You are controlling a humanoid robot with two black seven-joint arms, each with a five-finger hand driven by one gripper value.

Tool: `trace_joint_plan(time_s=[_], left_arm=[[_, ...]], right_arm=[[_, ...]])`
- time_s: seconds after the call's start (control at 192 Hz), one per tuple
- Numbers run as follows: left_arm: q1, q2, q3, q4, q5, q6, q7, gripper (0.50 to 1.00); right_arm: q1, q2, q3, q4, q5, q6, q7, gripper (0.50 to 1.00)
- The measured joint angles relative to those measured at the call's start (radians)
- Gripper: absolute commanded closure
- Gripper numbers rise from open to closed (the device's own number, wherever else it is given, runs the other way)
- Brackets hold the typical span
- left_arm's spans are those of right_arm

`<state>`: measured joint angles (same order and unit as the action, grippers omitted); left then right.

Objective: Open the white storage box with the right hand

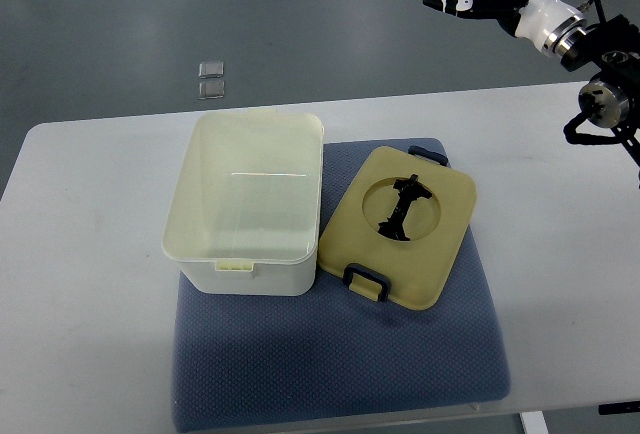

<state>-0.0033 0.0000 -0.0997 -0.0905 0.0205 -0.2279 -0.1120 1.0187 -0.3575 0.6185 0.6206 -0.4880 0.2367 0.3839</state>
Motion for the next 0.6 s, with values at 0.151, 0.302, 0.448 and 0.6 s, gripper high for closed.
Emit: trace_joint_plan(time_s=[0.151, 0.302, 0.448, 0.6], left_arm=[[0.0, 0.0, 0.0, 0.0, 0.0, 0.0, 0.0, 0.5], [0.0, 0.0, 0.0, 0.0, 0.0, 0.0, 0.0, 0.5], [0.0, 0.0, 0.0, 0.0, 0.0, 0.0, 0.0, 0.5], [0.0, 0.0, 0.0, 0.0, 0.0, 0.0, 0.0, 0.5]], right_arm=[[-0.042, 0.059, 0.116, -0.061, 0.03, -0.07, -0.126, 0.593], [-0.065, 0.109, 0.205, -0.122, 0.028, -0.077, -0.208, 0.579], [-0.11, 0.161, 0.286, -0.162, 0.024, -0.077, -0.22, 0.572], [-0.144, 0.207, 0.316, -0.169, 0.026, -0.078, -0.212, 0.572]])
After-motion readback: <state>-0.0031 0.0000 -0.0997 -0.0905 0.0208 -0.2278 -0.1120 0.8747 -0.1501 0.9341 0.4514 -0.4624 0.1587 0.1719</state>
